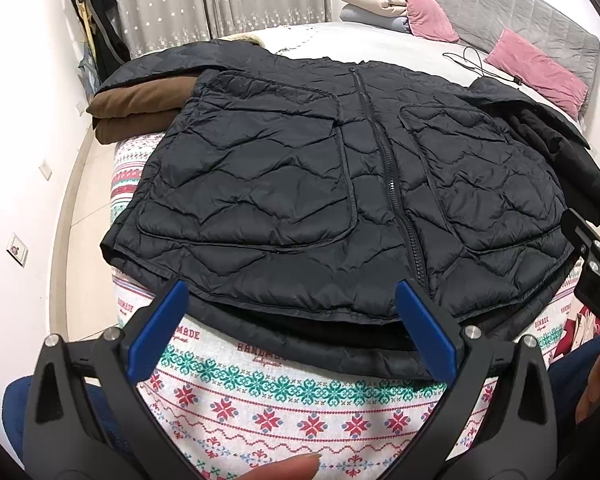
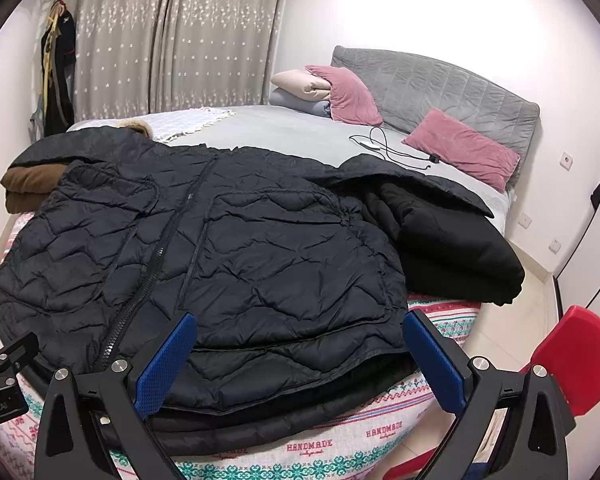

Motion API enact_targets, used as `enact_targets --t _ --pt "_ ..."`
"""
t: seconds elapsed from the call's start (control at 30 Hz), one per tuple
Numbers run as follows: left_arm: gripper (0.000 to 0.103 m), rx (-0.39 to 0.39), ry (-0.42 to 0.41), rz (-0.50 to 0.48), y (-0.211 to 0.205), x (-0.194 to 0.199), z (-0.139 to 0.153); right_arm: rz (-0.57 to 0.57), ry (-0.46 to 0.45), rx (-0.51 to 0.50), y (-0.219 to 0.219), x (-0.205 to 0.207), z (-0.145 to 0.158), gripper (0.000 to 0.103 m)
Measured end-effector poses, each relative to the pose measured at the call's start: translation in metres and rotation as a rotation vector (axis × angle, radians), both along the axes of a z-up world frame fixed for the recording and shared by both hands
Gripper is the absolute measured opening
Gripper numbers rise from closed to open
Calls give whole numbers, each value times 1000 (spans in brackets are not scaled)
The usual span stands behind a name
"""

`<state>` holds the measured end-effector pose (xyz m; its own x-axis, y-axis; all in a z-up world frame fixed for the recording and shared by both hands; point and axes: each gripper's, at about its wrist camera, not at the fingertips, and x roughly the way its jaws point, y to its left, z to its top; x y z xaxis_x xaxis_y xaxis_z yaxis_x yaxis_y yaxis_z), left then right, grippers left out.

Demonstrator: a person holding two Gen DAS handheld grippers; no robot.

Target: Fold large clothes

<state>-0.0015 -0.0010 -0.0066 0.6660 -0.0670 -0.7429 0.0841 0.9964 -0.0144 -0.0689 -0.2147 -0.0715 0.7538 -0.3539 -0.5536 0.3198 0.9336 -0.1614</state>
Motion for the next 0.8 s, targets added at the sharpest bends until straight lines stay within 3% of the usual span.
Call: enact_targets --t 0.37,0.8 --pt "103 23 -31 16 8 6 4 -25 6 -18 -2 1 -2 103" --pt "103 28 -36 95 45 16 9 -105 36 -59 -20 0 -7 103"
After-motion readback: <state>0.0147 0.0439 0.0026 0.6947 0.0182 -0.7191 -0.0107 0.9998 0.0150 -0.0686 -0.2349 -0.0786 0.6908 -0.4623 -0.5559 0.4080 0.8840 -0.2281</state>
